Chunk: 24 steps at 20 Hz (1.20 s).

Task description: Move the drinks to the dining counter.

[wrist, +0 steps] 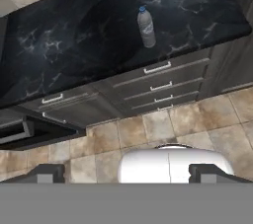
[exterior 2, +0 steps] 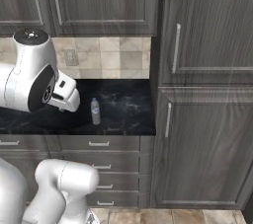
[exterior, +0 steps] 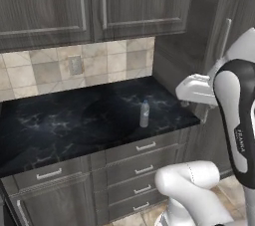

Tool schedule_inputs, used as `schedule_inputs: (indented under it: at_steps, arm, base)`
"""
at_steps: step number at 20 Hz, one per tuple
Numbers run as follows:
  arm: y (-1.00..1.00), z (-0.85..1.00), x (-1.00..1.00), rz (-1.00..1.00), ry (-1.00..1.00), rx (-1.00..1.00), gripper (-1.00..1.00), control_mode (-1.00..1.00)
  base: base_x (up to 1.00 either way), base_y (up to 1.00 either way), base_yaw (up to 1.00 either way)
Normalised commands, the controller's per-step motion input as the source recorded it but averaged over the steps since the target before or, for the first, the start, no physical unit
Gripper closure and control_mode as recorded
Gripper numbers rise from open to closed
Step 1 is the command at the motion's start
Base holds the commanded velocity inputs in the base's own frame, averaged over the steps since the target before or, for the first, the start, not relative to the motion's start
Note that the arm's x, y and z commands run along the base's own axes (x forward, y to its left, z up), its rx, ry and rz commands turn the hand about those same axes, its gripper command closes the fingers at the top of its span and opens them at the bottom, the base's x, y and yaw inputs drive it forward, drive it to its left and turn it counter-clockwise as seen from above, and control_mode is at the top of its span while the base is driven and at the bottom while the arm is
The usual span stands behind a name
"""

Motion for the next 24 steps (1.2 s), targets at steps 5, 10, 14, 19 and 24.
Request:
schedule_inputs:
  at_steps: [5,10,14,19,24]
  arm:
    - [0.15,-0.26,0.01,0.06,0.14,-0.04,-1.0,-1.0]
    - [0.28,-0.71,0.15,0.05,0.19,-0.13,-1.0,-1.0]
    - [0.21,-0.73,0.15,0.01,0.14,-0.17,-1.0,-1.0]
    - [0.02,-0.52,0.09,0.0,0.03,-0.13,-1.0,-1.0]
    - [-0.01,-0.12,0.09,0.0,0.0,-0.01,-1.0,-1.0]
  base:
    - [0.0,0.0,0.0]
    - [0.0,0.0,0.0]
    - [0.0,0.0,0.0]
    - [0.0,0.0,0.0]
    - [0.0,0.0,0.0]
